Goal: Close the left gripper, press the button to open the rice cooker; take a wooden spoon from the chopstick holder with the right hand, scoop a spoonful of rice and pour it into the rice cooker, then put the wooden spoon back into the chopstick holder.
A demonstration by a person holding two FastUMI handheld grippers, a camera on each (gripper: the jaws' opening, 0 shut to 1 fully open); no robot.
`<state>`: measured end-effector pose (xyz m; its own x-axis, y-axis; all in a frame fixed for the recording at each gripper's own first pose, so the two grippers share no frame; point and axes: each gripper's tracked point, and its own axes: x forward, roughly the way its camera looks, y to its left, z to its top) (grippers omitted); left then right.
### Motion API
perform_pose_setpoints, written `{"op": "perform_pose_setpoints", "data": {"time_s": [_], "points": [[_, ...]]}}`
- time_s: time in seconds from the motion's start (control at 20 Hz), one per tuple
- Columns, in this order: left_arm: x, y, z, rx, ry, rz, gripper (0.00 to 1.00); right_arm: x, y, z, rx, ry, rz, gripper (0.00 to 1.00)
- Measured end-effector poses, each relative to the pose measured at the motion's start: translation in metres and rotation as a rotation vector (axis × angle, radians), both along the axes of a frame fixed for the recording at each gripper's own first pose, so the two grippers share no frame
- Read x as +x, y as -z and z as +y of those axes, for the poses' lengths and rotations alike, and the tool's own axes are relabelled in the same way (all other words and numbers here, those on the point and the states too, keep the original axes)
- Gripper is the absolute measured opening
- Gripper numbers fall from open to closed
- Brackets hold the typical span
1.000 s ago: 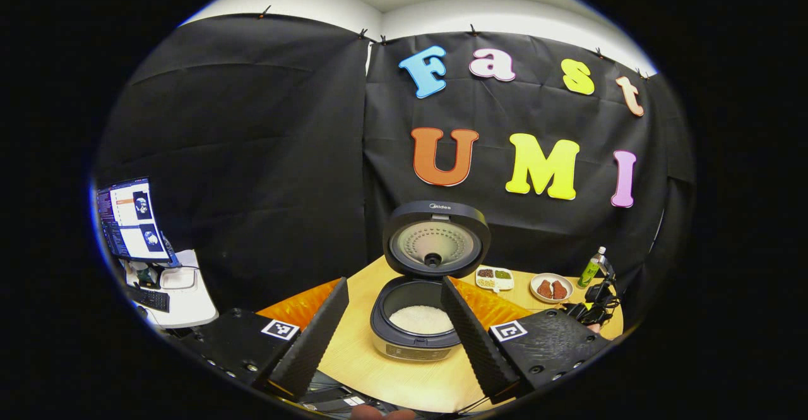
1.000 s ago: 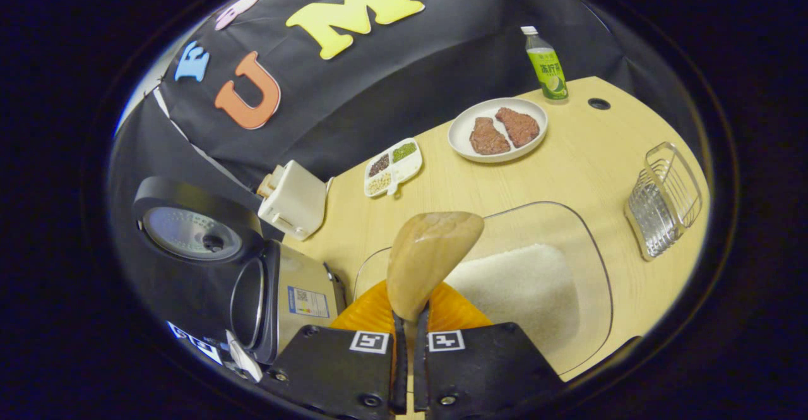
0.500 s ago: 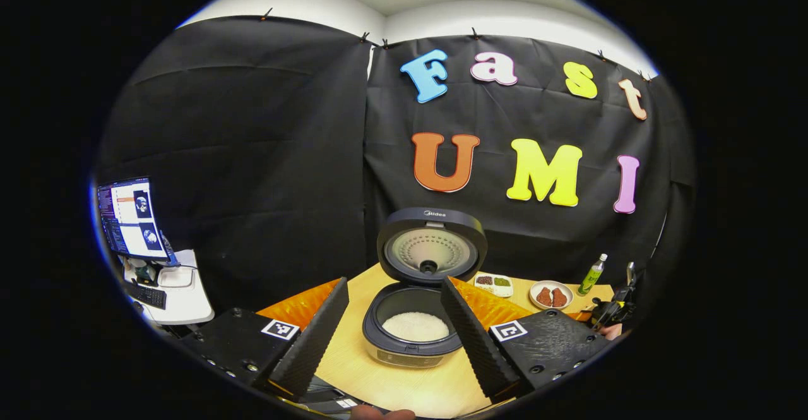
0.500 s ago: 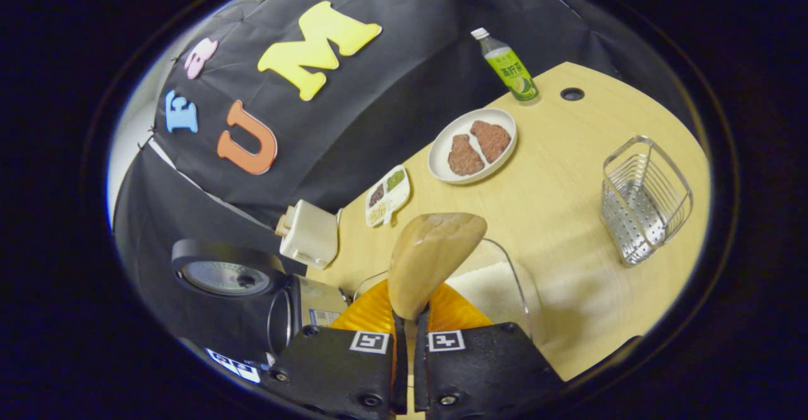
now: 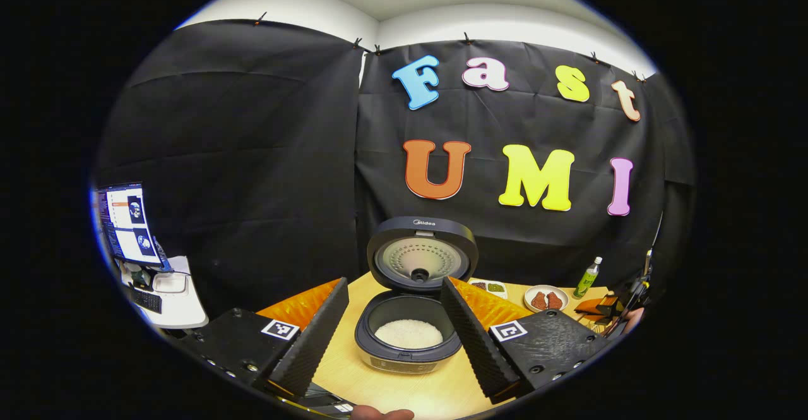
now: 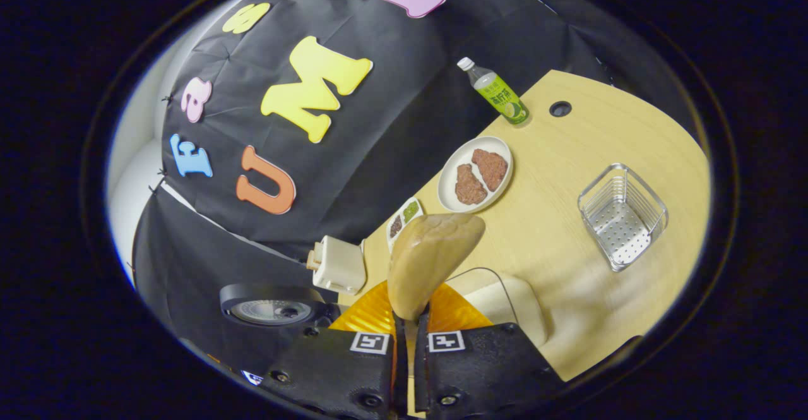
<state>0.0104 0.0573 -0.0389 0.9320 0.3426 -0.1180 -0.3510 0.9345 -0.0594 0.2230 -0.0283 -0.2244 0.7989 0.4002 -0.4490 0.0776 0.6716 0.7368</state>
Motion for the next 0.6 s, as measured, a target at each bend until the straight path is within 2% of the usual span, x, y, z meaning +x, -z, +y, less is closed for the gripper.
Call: {"op": "perform_pose_setpoints", "data": {"time_s": [0.25, 0.45, 0.6], "points": [[-0.009, -0.002, 0.013, 0.016, -0.012, -0.017, 0.95, -0.001, -0.048, 0.044, 0.044, -0.035, -0.055, 0.09], [-0.017, 0.003, 0.019, -0.014, 0.008, -0.015, 0.95, -0.003, -0.074, 0.107, 0.08, -0.111, -0.093, 0.09], [-0.027, 0.011, 0.026, -0.021, 0.027, 0.004, 0.95, -0.003, -0.079, 0.166, 0.055, -0.181, -0.103, 0.09]]}}
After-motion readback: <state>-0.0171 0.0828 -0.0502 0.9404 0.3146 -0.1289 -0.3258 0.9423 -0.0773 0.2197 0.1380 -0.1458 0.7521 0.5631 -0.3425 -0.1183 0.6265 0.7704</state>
